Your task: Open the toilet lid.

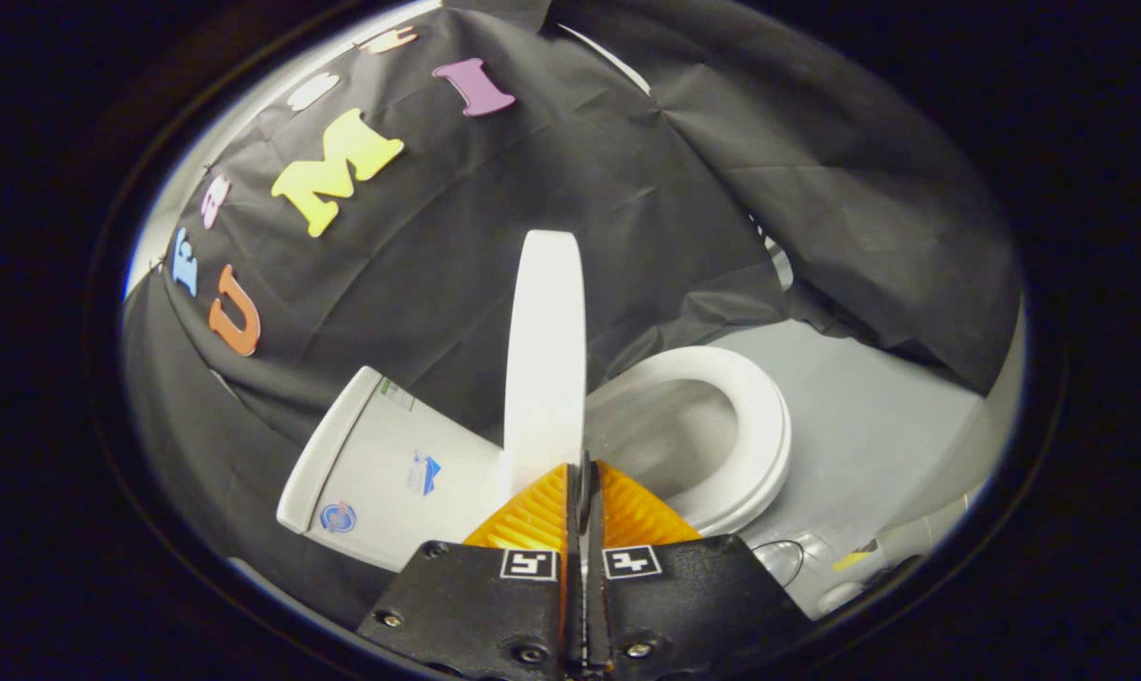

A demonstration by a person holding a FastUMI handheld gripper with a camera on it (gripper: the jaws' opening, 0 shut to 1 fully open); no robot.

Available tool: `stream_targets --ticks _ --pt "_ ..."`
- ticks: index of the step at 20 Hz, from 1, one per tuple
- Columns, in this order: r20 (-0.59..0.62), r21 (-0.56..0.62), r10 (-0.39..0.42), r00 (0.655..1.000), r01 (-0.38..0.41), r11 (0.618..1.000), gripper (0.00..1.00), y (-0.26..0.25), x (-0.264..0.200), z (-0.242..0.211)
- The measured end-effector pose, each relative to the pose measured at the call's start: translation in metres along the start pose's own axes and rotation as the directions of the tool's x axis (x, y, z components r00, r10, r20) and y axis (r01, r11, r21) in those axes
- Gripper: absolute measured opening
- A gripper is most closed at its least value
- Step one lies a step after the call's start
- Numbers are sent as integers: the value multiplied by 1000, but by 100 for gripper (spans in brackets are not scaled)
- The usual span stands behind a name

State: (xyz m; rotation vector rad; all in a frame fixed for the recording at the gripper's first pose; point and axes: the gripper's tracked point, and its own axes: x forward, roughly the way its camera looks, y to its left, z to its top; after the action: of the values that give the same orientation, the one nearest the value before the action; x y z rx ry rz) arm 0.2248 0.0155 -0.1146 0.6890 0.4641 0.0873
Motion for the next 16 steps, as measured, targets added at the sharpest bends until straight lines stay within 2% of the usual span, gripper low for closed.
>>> stream_targets --ticks 16 --pt "57 -142 9 998 -1 990 5 8 4 -2"
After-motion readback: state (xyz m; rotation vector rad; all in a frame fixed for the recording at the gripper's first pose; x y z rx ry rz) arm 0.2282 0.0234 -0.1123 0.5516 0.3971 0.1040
